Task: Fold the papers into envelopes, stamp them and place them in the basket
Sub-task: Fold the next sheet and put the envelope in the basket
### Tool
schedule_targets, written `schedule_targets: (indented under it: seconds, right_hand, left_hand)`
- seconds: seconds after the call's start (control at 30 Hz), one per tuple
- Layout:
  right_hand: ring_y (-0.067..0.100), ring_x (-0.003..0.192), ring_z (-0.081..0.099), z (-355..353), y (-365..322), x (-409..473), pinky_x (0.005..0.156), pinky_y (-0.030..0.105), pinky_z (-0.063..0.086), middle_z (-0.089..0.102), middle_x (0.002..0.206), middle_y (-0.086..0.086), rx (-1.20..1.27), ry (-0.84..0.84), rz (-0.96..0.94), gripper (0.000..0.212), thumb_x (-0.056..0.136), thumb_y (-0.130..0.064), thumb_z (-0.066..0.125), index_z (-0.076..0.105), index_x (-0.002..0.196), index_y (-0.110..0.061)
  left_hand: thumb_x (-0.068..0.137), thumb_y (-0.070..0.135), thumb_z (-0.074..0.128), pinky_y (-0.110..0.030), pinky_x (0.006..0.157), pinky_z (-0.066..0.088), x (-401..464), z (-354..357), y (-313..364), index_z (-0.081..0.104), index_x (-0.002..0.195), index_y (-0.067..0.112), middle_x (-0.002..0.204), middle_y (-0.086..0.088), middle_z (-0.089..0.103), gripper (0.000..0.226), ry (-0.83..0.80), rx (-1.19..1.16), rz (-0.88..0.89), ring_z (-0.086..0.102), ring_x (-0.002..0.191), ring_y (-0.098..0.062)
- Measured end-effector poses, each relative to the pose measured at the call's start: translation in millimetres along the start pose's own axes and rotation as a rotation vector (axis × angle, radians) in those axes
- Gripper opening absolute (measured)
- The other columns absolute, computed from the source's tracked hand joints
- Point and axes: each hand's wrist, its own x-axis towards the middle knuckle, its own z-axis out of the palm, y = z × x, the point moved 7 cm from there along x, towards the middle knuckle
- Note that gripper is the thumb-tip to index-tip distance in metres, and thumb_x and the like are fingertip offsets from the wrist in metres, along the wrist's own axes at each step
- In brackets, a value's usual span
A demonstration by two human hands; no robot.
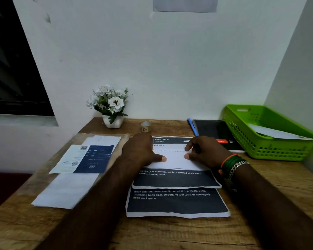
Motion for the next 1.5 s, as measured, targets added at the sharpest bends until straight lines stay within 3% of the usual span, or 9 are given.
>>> schedule_targets:
  seconds: [0.1,0.27,0.47,0.77,0.97,1.1,1.2,1.37,1.5]
  right_hand:
    - [0.002,0.072,0.054,1.3,-0.7,0.9,0.062,0.018,0.037,0.062,0.081,-0.007,0.053,0.014,-0.016,0.009,0.085,-0.033,0.076,0.072,0.089,-0.026]
    - [0.007,0.085,0.066,-11.2,-7.6,2.0,0.085,0.029,0.05,0.073,0.086,-0.007,0.289,0.094,-0.091,0.008,0.083,-0.022,0.078,0.073,0.08,-0.017]
    - [-0.001,0.073,0.062,-26.6,-18.2,-5.7,0.071,0.012,0.049,0.073,0.081,-0.007,0.545,0.175,-0.156,0.009,0.079,-0.011,0.083,0.074,0.08,-0.014]
    - [-0.005,0.065,0.061,-31.3,5.0,-3.2,0.066,0.01,0.046,0.073,0.075,-0.007,0.587,0.212,-0.04,0.01,0.075,-0.012,0.086,0.077,0.079,-0.014]
    - [0.0,0.07,0.062,-31.0,6.9,-5.4,0.069,0.016,0.052,0.075,0.079,-0.005,0.618,0.234,-0.008,0.014,0.076,-0.015,0.086,0.075,0.073,-0.023]
    - [-0.008,0.052,0.056,-32.6,11.1,-6.9,0.051,0.01,0.044,0.068,0.056,-0.014,0.653,0.234,0.034,0.007,0.079,-0.01,0.082,0.076,0.079,-0.013]
    - [-0.001,0.045,0.053,-36.3,23.3,-8.1,0.047,0.016,0.045,0.064,0.05,-0.008,0.684,0.247,0.107,0.007,0.079,-0.006,0.082,0.075,0.081,-0.007]
    - [0.011,0.057,0.06,-48.2,24.2,-11.8,0.06,0.025,0.051,0.071,0.068,0.018,0.618,0.321,0.064,0.009,0.077,-0.005,0.083,0.075,0.079,-0.007]
    - [0.021,0.065,0.062,-54.7,18.8,-10.3,0.066,0.038,0.053,0.072,0.076,0.027,0.614,0.355,-0.01,0.009,0.077,-0.003,0.083,0.075,0.078,-0.007]
  left_hand:
    - [0.07,0.056,0.086,-0.032,0.087,0.044,0.9,2.1,-1.1,0.06,0.101,0.02,0.116,-0.001,0.064,0.054,-0.015,-0.019,0.015,0.056,0.111,-0.02]
    - [0.073,0.055,0.084,-0.035,0.096,0.049,4.7,3.3,4.1,0.067,0.096,0.032,0.116,0.006,0.063,0.036,0.025,-0.164,0.122,0.057,0.113,-0.016]
    - [0.081,0.061,0.055,-0.051,0.095,0.049,-1.4,-8.8,36.5,0.061,0.079,0.053,0.095,0.022,0.066,0.01,0.169,-0.3,0.277,0.061,0.099,-0.007]
    - [0.089,0.046,0.071,-0.044,0.094,0.05,11.2,-29.2,-28.8,0.064,0.07,0.035,0.089,0.015,0.067,0.023,0.163,-0.215,0.043,0.064,0.095,-0.014]
    - [0.085,0.034,0.08,-0.033,0.089,0.051,14.9,-20.5,-15.9,0.076,0.084,0.024,0.093,0.013,0.074,0.012,0.152,-0.446,0.163,0.066,0.093,-0.003]
    - [0.086,0.035,0.079,-0.031,0.087,0.049,18.2,-22.4,-17.7,0.075,0.085,0.024,0.093,0.013,0.074,0.012,0.183,-0.436,0.179,0.066,0.096,-0.006]
    - [0.086,0.032,0.08,-0.03,0.087,0.048,19.9,-24.5,-23.9,0.076,0.085,0.023,0.094,0.014,0.074,0.01,0.177,-0.435,0.17,0.065,0.095,-0.002]
    - [0.084,0.034,0.08,-0.039,0.095,0.052,18.7,-28.3,-25.5,0.076,0.081,0.027,0.093,0.018,0.074,0.008,0.221,-0.43,0.167,0.065,0.096,-0.002]
    - [0.08,0.031,0.083,-0.04,0.087,0.056,13.4,-43.8,-24.1,0.077,0.079,0.028,0.086,0.017,0.073,0.007,0.336,-0.461,0.188,0.065,0.09,-0.002]
